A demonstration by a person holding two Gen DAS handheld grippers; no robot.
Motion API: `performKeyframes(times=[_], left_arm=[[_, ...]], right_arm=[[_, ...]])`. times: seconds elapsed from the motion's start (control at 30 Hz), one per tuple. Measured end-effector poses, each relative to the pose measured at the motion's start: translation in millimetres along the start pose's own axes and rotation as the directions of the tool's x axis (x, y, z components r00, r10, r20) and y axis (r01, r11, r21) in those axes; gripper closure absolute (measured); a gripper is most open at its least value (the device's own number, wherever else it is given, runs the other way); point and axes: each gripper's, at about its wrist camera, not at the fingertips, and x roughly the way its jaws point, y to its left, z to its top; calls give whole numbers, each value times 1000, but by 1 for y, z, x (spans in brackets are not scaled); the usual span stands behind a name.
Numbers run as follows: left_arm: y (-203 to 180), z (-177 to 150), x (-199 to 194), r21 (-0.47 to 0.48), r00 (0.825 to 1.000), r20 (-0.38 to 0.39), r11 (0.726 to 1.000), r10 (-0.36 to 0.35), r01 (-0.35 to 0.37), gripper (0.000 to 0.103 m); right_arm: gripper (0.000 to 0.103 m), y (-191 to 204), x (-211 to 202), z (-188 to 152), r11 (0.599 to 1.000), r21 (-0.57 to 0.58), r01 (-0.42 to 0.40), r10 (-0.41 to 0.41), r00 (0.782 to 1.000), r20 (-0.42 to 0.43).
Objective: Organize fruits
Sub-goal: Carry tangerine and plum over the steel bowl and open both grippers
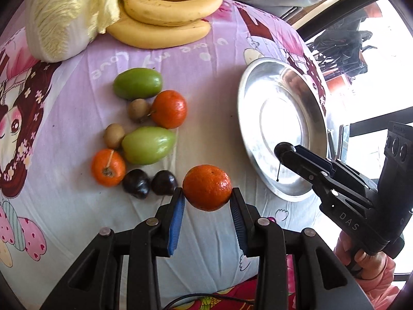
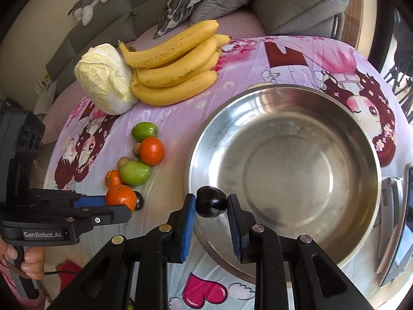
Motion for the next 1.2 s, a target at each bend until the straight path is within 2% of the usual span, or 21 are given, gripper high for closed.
performKeyframes(times=[0.13, 0.37, 0.57, 0.7, 0.8, 0.87, 0.97, 1.07, 1.13, 1.17, 1.2], left_arm=[[-37, 12, 13, 53, 1000, -14, 998, -17, 17, 66], [-85, 29, 33, 131, 999, -41, 991, -22, 27, 66], [-94, 34, 50, 133, 997, -72, 991, 8, 2, 66], [-102, 35, 50, 147, 998, -64, 989, 20, -10, 65], [-102, 35, 51, 132, 998, -55, 991, 25, -18, 61], [-96, 34, 48, 122, 998, -49, 992, 37, -31, 54], [-83, 31, 44, 104, 997, -45, 993, 61, -56, 48], [-67, 27, 39, 80, 995, -41, 993, 94, -90, 46], [-56, 24, 32, 61, 995, -32, 993, 99, -97, 41], [-50, 22, 30, 48, 995, -29, 994, 100, -99, 32], [-44, 21, 27, 35, 995, -23, 994, 101, -101, 28]], right_arm=[[76, -31, -2, -12, 998, 40, 48, -47, 999, -27], [76, -61, -4, -24, 993, 90, 80, -76, 996, -48], [75, -67, -3, -29, 993, 90, 78, -72, 996, -60], [75, -66, -4, -30, 992, 92, 82, -76, 995, -61], [75, -62, -4, -30, 993, 89, 82, -75, 995, -70], [74, -61, -5, -30, 992, 86, 88, -81, 994, -73], [74, -58, -6, -29, 992, 85, 96, -90, 993, -77], [73, -54, -7, -28, 991, 78, 108, -101, 991, -85], [66, -50, -7, -27, 991, 72, 112, -106, 990, -89], [63, -47, -8, -27, 991, 67, 115, -109, 990, -88], [55, -44, -9, -26, 991, 61, 118, -113, 990, -86]])
